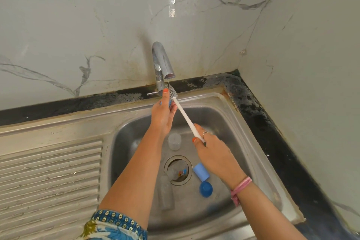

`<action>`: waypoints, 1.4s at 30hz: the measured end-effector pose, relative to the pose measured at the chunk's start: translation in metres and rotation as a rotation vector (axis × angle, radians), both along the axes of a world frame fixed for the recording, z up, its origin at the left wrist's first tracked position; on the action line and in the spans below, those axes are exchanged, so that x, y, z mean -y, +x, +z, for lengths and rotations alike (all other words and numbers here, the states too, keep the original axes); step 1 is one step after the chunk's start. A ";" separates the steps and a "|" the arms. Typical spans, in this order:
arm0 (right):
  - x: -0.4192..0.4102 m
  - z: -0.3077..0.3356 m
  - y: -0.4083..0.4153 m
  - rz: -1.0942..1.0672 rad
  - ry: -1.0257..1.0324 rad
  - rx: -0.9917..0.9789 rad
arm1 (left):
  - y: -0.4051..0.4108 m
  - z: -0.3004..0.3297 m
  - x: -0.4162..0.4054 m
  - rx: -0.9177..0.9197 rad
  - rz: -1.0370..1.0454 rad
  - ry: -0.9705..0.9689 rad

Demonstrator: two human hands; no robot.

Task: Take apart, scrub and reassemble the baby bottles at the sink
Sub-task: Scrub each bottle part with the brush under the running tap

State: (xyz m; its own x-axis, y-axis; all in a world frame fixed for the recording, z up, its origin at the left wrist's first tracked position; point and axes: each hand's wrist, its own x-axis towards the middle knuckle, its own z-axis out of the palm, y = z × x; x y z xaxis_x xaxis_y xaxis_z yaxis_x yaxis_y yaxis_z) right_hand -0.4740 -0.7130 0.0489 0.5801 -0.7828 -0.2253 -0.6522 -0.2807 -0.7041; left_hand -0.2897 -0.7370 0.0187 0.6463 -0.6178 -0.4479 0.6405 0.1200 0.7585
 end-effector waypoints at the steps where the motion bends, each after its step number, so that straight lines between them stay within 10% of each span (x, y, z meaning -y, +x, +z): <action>1: 0.003 0.001 0.002 -0.002 -0.007 0.002 | -0.001 0.000 -0.001 -0.003 -0.001 -0.032; 42: 0.006 0.004 -0.005 0.009 0.004 0.015 | 0.003 0.003 0.007 -0.122 0.039 -0.007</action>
State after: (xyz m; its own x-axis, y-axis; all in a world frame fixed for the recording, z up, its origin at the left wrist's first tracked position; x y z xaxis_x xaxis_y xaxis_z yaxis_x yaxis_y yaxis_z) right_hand -0.4787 -0.7187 0.0525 0.5905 -0.7766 -0.2195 -0.6393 -0.2841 -0.7145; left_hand -0.2871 -0.7441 0.0217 0.6111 -0.5967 -0.5202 0.7224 0.1518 0.6746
